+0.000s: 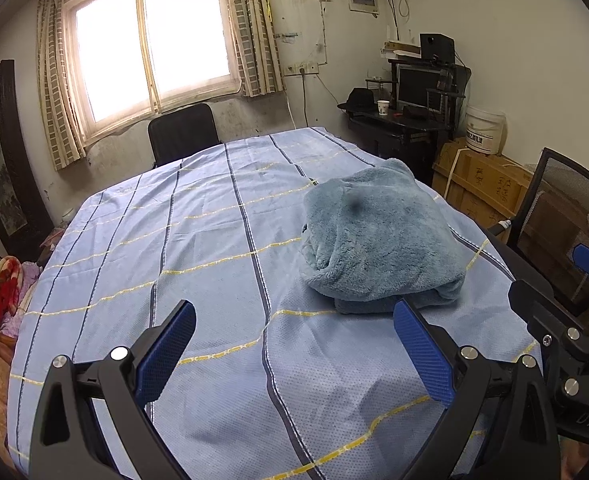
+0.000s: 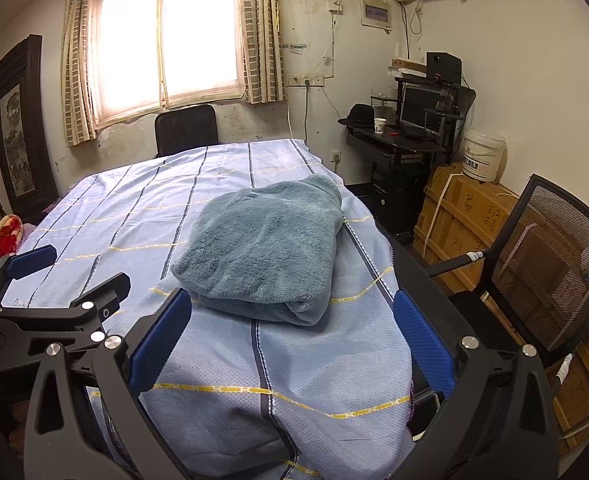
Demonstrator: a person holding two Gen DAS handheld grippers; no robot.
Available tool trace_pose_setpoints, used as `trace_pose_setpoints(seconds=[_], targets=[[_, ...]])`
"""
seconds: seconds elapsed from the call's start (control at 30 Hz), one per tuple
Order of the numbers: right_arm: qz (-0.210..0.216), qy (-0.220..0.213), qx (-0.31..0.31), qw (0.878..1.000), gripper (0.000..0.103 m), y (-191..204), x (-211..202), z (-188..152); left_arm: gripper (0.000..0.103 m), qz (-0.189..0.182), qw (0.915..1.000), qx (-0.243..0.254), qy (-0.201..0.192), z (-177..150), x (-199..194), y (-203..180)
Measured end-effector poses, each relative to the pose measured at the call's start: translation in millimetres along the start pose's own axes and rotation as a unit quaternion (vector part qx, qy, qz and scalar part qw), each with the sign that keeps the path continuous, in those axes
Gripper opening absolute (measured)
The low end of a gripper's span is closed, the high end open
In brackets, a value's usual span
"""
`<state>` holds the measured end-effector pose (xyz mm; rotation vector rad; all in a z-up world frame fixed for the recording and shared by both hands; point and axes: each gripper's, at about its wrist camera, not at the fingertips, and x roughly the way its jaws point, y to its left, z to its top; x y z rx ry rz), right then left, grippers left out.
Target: Fold large clothes
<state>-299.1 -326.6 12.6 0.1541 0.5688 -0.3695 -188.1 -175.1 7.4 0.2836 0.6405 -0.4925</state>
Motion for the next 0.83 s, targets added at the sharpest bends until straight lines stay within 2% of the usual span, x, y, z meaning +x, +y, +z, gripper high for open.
trace_pose_setpoints(seconds=[0.33,0.63,0.83], targets=[[-0.002,0.000,-0.001,1.000,0.099,0.4,0.8,0.1,0.099,-0.003,1.0000,0.000,0.000,-1.7,2.1,-1.1],[-0.003,-0.001,0.001,1.000,0.099,-1.6,0.3,-1.2,0.099,0.010,0.9999,0.005,-0.006,-0.6,-0.3,-3.7],[-0.003,-0.001,0.002,1.000,0.099,-3.5,1.6,-0.2,0.099,-0.002,1.0000,-0.005,0.004,-1.3,2.3,-1.0]])
